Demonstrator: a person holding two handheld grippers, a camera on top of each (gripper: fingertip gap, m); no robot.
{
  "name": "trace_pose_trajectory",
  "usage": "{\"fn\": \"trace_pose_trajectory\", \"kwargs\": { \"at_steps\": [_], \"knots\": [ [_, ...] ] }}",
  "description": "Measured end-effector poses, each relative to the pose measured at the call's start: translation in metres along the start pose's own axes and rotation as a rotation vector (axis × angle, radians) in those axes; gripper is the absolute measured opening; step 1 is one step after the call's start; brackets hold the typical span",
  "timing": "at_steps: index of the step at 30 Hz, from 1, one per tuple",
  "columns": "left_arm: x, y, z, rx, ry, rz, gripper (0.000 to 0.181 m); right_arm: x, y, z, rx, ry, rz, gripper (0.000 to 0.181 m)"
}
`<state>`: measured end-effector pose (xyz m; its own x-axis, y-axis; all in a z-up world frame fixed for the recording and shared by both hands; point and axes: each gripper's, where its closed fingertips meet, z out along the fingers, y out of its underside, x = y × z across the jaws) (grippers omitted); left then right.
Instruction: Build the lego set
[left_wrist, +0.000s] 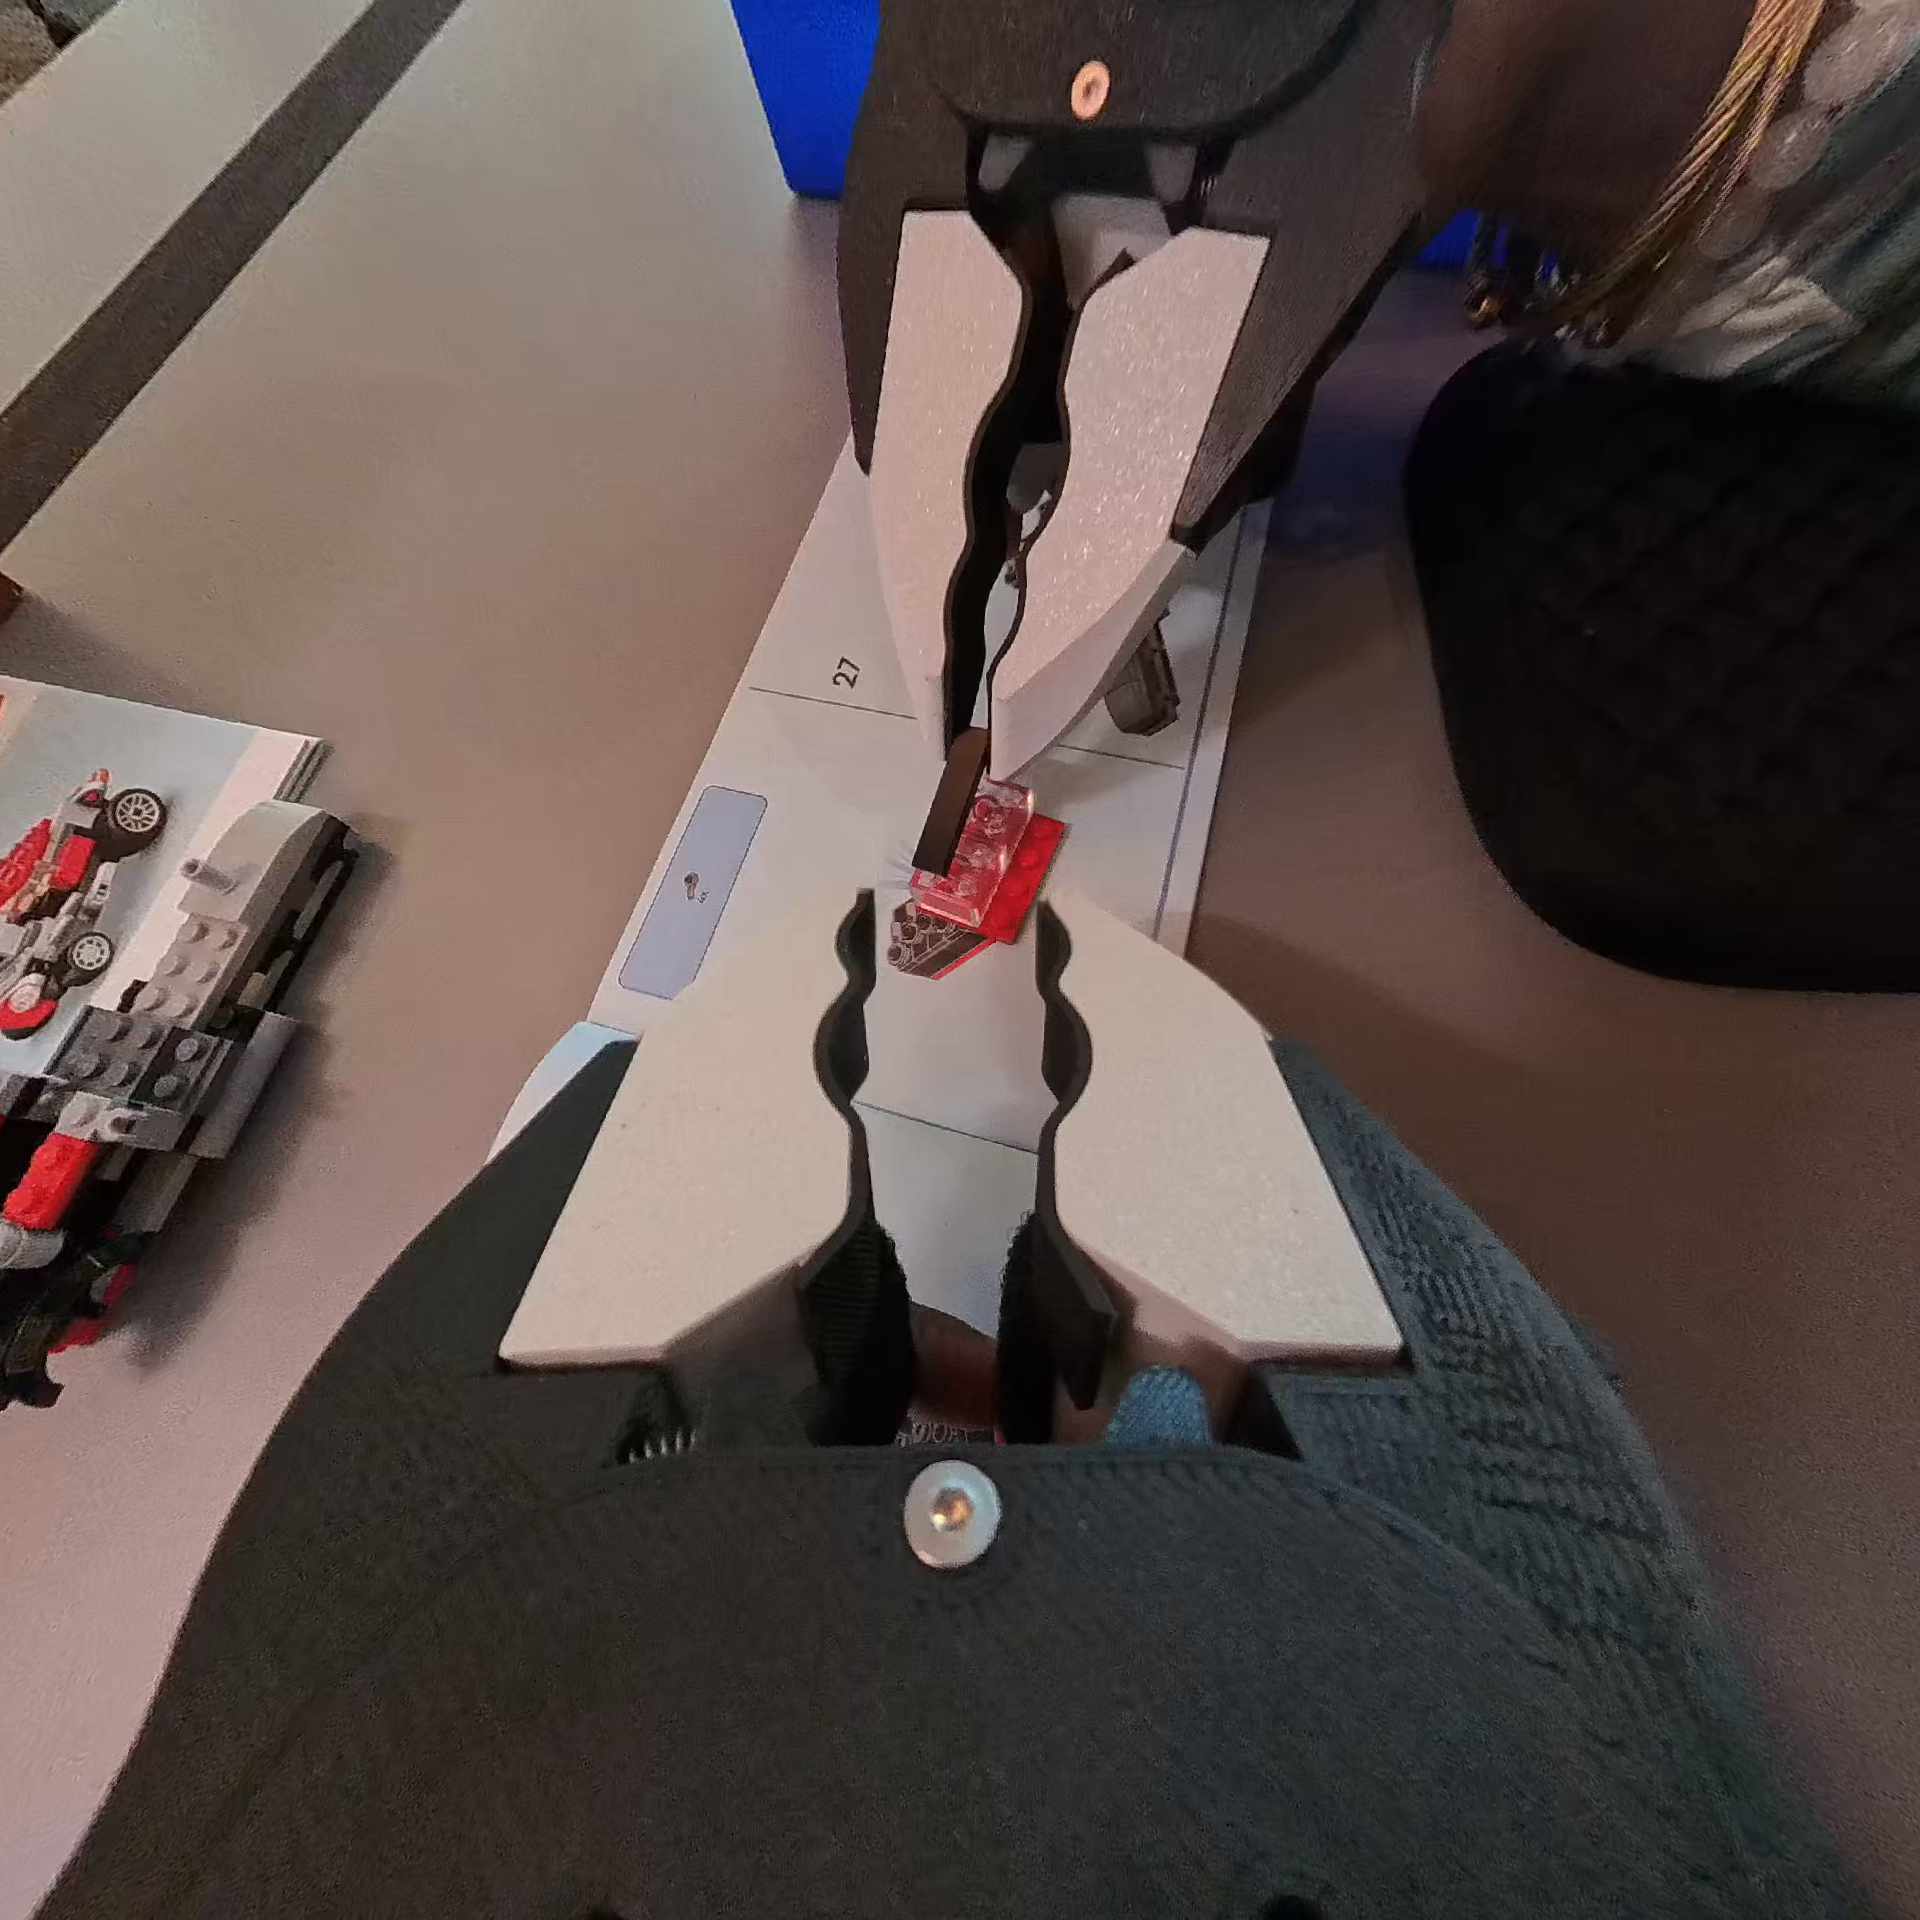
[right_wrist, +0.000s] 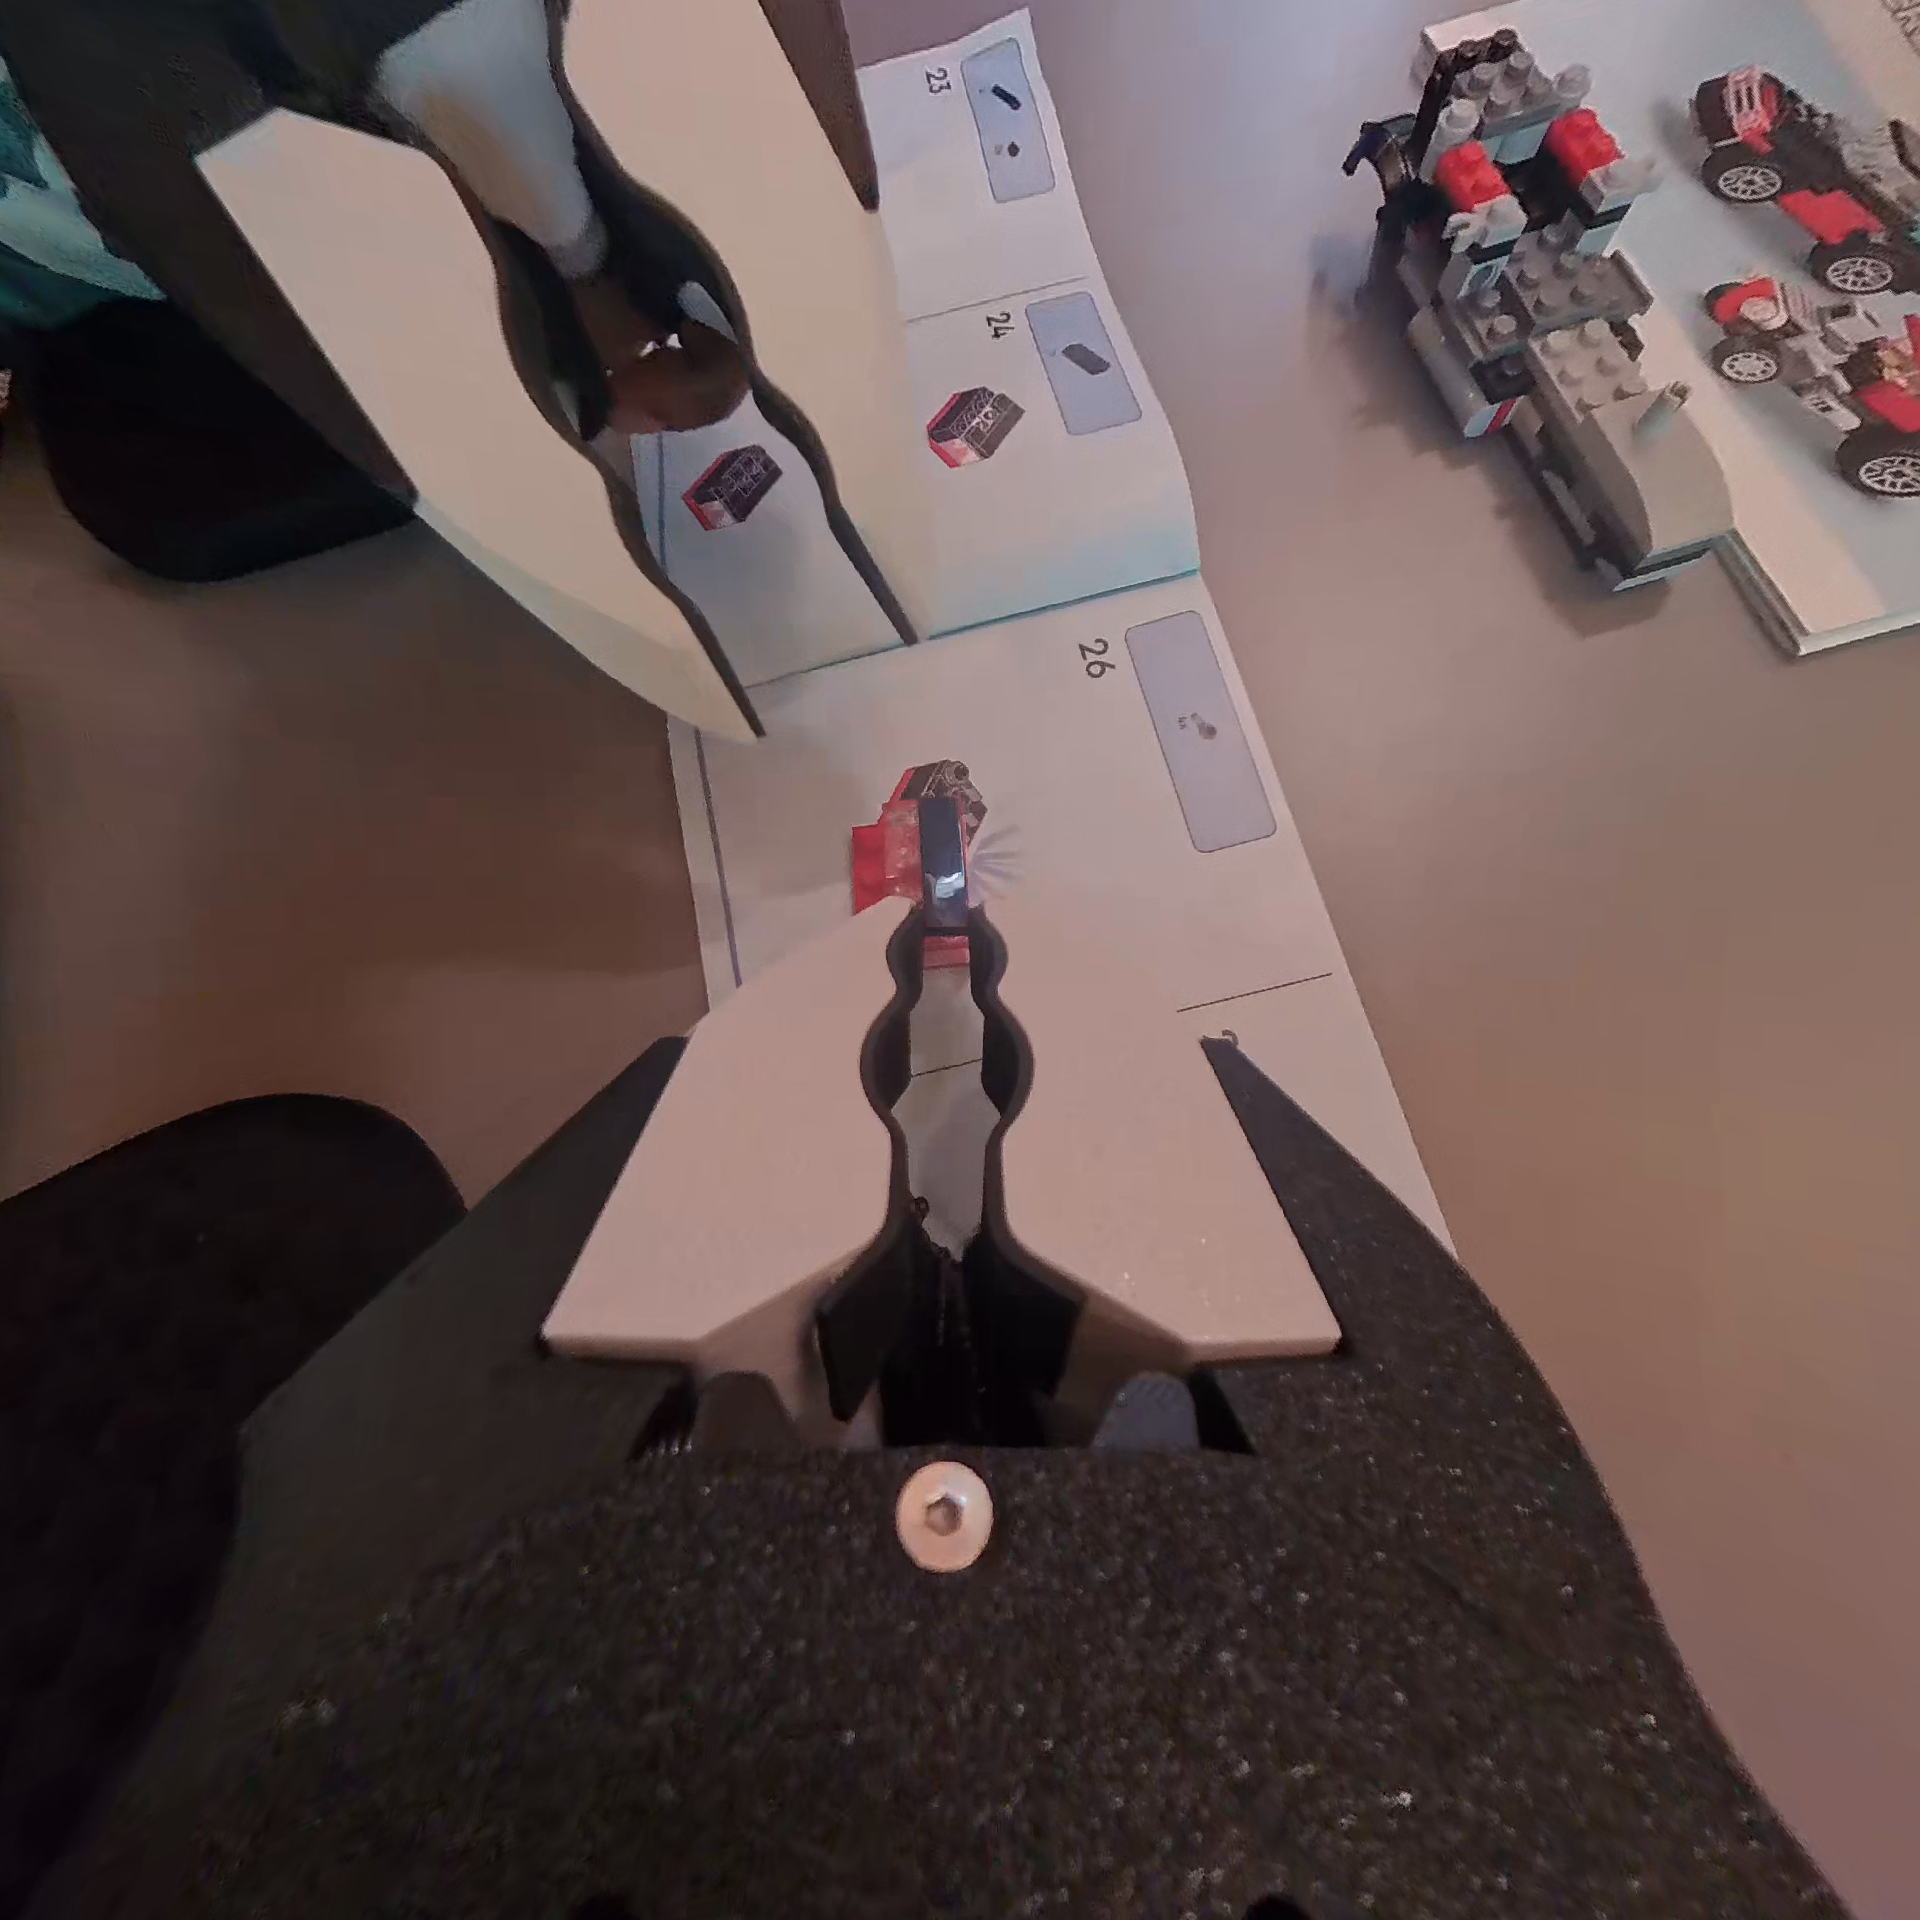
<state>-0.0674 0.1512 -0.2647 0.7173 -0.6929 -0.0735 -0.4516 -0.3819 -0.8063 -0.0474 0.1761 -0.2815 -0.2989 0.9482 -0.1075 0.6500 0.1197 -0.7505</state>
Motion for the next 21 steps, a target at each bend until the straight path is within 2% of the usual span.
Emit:
{"fn": "trace_pose_trajectory", "kwargs": {
  "at_steps": [21],
  "knots": [
    [-0.0009,0.003,0.0039,0.007,0.003,-0.01,0.03,-0.0013,0.0036,0.0033,-0.024,-0.007,-0.005,0.008]
  ]
}}
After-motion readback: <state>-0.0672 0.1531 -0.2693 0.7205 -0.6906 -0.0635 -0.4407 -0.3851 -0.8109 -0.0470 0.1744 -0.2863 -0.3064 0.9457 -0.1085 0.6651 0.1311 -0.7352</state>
